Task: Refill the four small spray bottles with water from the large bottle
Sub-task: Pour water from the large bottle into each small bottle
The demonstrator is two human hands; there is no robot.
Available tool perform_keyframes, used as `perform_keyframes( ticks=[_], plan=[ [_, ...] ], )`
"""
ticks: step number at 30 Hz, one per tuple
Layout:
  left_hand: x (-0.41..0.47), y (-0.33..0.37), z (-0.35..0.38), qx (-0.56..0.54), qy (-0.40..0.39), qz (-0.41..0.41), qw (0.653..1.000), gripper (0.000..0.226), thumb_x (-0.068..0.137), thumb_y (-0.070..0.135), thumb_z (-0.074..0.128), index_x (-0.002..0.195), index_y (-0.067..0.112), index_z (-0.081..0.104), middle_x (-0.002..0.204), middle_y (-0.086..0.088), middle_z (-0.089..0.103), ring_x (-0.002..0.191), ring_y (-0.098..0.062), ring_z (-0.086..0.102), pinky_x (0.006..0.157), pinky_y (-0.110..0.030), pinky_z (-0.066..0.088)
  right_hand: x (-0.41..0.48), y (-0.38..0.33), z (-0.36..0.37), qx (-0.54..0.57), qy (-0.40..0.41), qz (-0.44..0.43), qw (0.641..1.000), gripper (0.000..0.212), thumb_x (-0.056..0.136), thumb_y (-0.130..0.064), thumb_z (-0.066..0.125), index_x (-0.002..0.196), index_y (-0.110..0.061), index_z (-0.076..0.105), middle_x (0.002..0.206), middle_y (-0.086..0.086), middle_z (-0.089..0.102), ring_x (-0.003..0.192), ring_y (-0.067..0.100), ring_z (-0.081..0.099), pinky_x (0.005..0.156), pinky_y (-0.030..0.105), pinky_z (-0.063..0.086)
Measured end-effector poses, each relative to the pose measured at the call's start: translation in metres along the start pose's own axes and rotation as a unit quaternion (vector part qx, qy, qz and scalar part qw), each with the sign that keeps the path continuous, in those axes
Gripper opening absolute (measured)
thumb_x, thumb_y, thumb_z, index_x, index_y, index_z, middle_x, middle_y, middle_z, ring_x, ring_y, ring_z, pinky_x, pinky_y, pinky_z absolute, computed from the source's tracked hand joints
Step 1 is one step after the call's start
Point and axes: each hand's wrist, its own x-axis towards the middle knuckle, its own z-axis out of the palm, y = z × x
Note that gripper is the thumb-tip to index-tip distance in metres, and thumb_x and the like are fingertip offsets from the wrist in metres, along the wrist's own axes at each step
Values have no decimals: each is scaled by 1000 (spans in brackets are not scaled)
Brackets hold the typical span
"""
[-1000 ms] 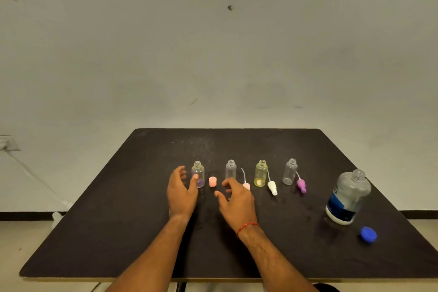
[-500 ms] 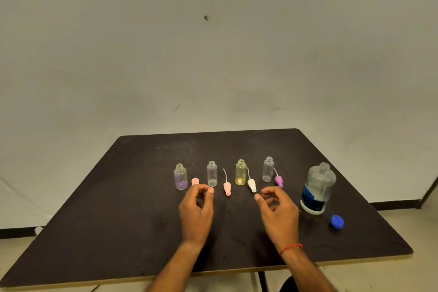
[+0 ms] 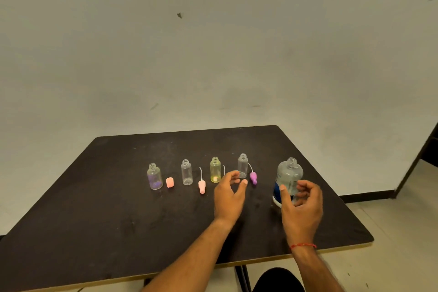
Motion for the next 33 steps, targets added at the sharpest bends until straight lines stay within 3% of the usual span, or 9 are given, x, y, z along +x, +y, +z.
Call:
perform_keyframes(
  ticks=[4,7,10,14,16,19,22,28,33],
  plan=[
    [12,-7,18,38,-6,-38,999,54,89,23,74,138,14,55,134,4,61,123,-9,59,108,-32,47,9,10,-3,-36,-8,34,999,57,73,-20,83,118,-17,49,116,5,50,104,19,51,81,33,51],
    [24,-5,26,75,-16,-61,995,70,91,26,71,152,10,39,154,-4,45,142,-18,43,117,-31,35,16,19,-1,-65,-33,46,996,70,70,-23,86,126,-17,44,125,6,47,114,21,48,88,34,50],
    [40,1,35,103,-21,-70,992,76,93,26,69,156,10,29,160,-7,36,147,-21,34,119,-31,29,23,24,2,-77,-69,46,994,78,67,-24,88,130,-16,42,129,6,48,120,21,48,91,30,47],
    [64,6,46,127,-18,-94,987,74,94,22,69,156,10,30,158,-8,38,146,-24,36,118,-32,29,33,28,3,-64,-118,31,990,81,66,-23,89,131,-19,41,130,1,51,118,16,50,92,24,44],
    [74,4,50,126,-19,-111,986,66,93,22,70,151,10,39,151,-8,47,142,-25,44,116,-34,35,37,30,3,-62,-136,25,988,77,68,-24,88,131,-22,43,130,1,54,118,17,52,93,25,45],
    [84,-2,53,124,-14,-106,986,32,91,21,72,121,15,63,118,-3,69,115,-23,64,100,-37,51,42,33,2,-68,-159,21,985,74,70,-25,86,131,-24,45,130,0,57,119,19,54,95,28,45],
    [84,-2,49,120,-12,-88,989,17,91,23,72,106,18,67,101,1,71,97,-17,67,86,-31,53,46,36,1,-73,-162,19,984,73,69,-29,86,130,-25,46,130,0,57,118,18,55,96,30,47],
    [70,14,38,110,-34,-16,993,18,92,30,73,108,25,65,93,15,63,86,-1,60,81,-21,50,49,32,2,-97,-174,-21,980,73,68,-33,86,130,-27,49,126,-4,59,108,7,52,89,22,45],
    [51,27,19,82,-93,57,991,34,91,33,74,123,24,67,108,14,67,99,-1,63,89,-18,50,64,20,3,-141,-199,-106,964,75,67,-39,86,132,-26,50,121,-5,60,107,12,56,89,23,48]
  ],
)
